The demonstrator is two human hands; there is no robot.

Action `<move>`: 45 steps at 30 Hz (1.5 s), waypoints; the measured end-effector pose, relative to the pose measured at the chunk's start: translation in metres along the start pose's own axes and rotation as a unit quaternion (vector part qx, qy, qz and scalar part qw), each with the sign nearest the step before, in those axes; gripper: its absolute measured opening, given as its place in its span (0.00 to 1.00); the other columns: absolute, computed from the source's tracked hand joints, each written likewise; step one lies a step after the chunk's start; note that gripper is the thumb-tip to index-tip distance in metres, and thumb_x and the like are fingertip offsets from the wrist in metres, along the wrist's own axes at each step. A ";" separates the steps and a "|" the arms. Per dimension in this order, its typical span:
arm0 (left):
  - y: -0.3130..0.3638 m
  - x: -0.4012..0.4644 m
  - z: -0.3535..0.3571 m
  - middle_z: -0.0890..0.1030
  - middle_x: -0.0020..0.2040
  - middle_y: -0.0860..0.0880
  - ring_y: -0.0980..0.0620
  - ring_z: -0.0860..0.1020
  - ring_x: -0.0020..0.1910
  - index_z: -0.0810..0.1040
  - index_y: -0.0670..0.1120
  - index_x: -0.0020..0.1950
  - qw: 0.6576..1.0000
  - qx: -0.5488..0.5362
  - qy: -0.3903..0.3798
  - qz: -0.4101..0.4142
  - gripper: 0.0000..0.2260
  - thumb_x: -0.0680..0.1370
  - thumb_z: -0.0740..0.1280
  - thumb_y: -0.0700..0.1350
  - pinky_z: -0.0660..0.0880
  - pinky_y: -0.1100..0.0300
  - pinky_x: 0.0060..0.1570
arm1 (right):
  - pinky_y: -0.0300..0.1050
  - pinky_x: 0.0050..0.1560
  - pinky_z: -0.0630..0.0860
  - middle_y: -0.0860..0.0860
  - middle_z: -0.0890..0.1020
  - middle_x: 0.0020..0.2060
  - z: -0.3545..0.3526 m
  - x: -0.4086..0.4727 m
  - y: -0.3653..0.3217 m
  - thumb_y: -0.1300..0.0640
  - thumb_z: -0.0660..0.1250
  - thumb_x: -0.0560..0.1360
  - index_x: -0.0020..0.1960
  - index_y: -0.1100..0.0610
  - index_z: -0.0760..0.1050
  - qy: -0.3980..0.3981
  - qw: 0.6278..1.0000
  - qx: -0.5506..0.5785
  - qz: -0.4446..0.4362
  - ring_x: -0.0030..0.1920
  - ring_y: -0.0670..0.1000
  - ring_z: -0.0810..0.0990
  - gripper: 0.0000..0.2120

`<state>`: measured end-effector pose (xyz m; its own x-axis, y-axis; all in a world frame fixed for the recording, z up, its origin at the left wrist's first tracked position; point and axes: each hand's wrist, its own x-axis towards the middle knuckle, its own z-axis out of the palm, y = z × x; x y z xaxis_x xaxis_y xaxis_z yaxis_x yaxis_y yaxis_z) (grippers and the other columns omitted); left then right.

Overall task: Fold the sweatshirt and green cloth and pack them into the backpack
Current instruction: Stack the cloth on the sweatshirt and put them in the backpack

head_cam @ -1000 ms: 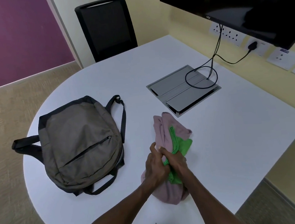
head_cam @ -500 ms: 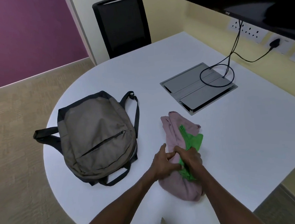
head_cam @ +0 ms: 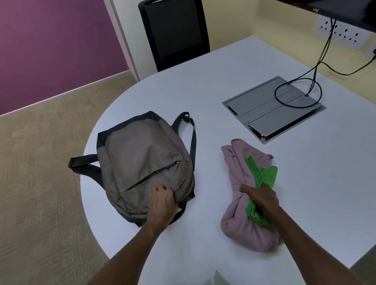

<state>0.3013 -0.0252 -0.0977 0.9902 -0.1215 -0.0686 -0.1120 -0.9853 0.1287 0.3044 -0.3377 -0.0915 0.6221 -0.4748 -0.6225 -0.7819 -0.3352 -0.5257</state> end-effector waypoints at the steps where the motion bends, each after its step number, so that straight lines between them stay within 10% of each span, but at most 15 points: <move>1: -0.005 0.000 -0.001 0.75 0.29 0.46 0.46 0.73 0.26 0.75 0.45 0.32 1.000 -0.003 0.001 0.003 0.18 0.52 0.83 0.43 0.69 0.60 0.26 | 0.61 0.61 0.74 0.57 0.78 0.57 0.001 0.000 0.000 0.30 0.70 0.49 0.66 0.54 0.73 0.000 1.000 -0.004 -0.002 0.56 0.62 0.78 0.50; 6: -0.027 0.015 -0.031 0.79 0.32 0.42 0.40 0.78 0.32 0.74 0.44 0.35 0.992 -0.106 0.051 -0.050 0.10 0.75 0.69 0.44 0.70 0.53 0.31 | 0.61 0.60 0.74 0.55 0.79 0.53 0.011 -0.014 -0.007 0.32 0.70 0.49 0.61 0.54 0.75 -0.005 0.998 -0.050 -0.027 0.53 0.60 0.78 0.44; 14: -0.069 0.075 -0.113 0.80 0.35 0.41 0.41 0.77 0.37 0.78 0.44 0.36 0.942 -0.262 0.121 -0.173 0.14 0.79 0.66 0.48 0.67 0.55 0.38 | 0.56 0.55 0.77 0.49 0.81 0.46 0.031 -0.061 -0.037 0.29 0.67 0.54 0.48 0.48 0.77 -0.007 0.976 -0.135 -0.170 0.47 0.56 0.79 0.30; 25: -0.073 0.112 -0.208 0.83 0.41 0.43 0.44 0.77 0.41 0.82 0.44 0.44 0.955 -0.227 0.182 -0.062 0.13 0.80 0.64 0.51 0.68 0.56 0.40 | 0.57 0.61 0.66 0.54 0.74 0.55 0.084 -0.140 -0.112 0.36 0.65 0.67 0.54 0.53 0.72 -0.071 0.881 -0.360 -0.298 0.57 0.60 0.75 0.24; 45: -0.082 0.121 -0.251 0.83 0.37 0.47 0.48 0.77 0.37 0.83 0.43 0.43 0.964 -0.197 0.179 0.025 0.12 0.80 0.65 0.49 0.72 0.56 0.39 | 0.60 0.62 0.65 0.56 0.78 0.58 0.155 -0.160 -0.213 0.44 0.62 0.69 0.58 0.50 0.77 -0.031 0.874 -0.405 -0.266 0.58 0.59 0.76 0.20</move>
<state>0.4513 0.0706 0.1321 0.9577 -0.0496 0.2833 -0.1899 -0.8489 0.4932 0.3782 -0.0644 0.0302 0.8880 -0.0396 -0.4582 -0.1379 -0.9734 -0.1831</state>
